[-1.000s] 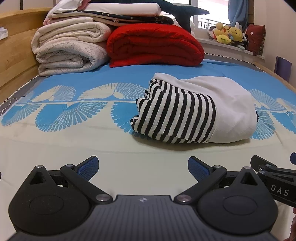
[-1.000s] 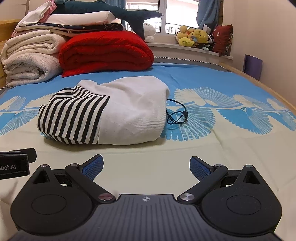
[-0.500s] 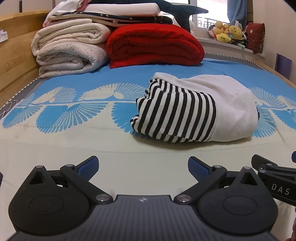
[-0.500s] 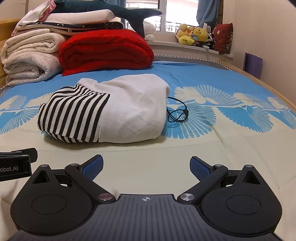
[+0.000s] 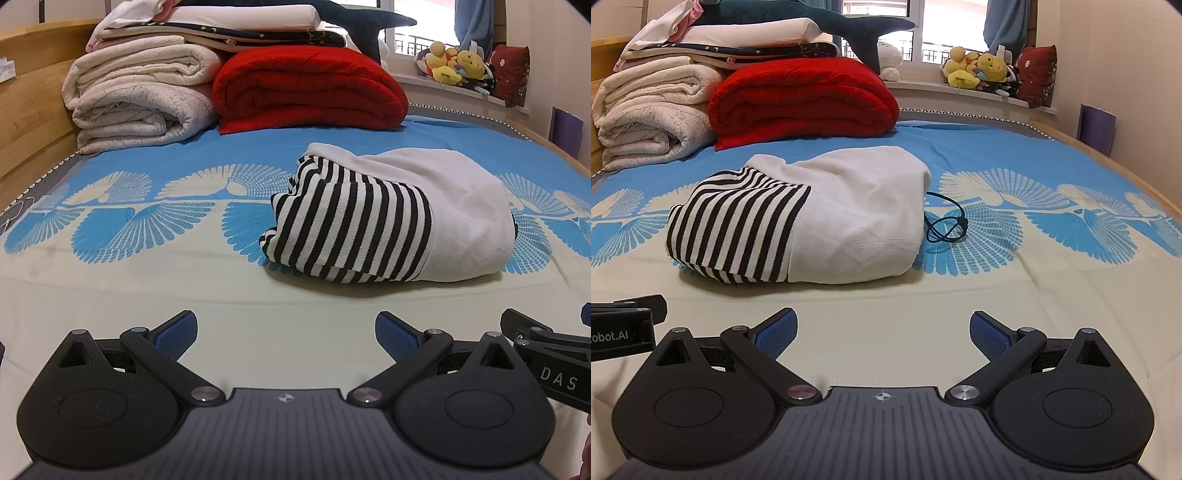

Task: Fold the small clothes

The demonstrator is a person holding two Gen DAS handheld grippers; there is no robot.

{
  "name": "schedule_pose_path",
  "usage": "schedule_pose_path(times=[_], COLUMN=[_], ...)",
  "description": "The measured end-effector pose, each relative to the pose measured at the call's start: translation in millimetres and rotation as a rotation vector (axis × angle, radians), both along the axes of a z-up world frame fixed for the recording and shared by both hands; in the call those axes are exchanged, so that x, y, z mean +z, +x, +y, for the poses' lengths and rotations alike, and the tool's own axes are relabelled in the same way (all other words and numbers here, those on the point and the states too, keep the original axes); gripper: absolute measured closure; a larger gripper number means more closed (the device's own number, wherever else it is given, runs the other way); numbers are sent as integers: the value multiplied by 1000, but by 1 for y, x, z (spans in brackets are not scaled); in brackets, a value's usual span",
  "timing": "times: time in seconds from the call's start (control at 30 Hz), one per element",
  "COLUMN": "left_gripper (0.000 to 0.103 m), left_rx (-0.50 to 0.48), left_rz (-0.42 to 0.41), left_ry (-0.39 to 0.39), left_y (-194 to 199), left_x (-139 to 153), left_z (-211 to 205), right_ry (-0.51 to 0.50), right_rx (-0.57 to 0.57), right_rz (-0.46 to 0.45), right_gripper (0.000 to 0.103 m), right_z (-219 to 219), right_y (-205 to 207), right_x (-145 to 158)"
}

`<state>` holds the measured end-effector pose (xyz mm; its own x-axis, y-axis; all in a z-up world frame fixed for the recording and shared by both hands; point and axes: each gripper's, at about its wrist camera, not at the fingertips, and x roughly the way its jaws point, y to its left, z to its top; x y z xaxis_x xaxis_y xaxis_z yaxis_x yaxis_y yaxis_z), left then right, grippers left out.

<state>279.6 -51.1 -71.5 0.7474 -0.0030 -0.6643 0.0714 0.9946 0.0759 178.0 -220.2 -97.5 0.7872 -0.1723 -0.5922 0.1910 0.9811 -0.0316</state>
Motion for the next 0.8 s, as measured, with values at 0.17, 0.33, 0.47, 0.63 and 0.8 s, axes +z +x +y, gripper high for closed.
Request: schedule_pose_path(times=[0.17, 0.33, 0.47, 0.63, 0.8], left_gripper=[1, 1, 1, 1, 1], left_rx=[2, 1, -2, -3, -6], left_rz=[0, 0, 3, 5, 8], left_ry=[0, 0, 2, 3, 9], left_y=[0, 0, 0, 0, 0], left_x=[0, 0, -1, -3, -4], left_z=[0, 0, -1, -1, -2], right_ry=[-1, -1, -1, -1, 0], right_rx=[3, 5, 4, 4, 15], right_rz=[2, 3, 2, 2, 4], right_gripper=[4, 4, 4, 4, 4], right_z=[0, 0, 1, 1, 1], right_y=[0, 0, 0, 0, -2], right_x=[-1, -1, -1, -1, -1])
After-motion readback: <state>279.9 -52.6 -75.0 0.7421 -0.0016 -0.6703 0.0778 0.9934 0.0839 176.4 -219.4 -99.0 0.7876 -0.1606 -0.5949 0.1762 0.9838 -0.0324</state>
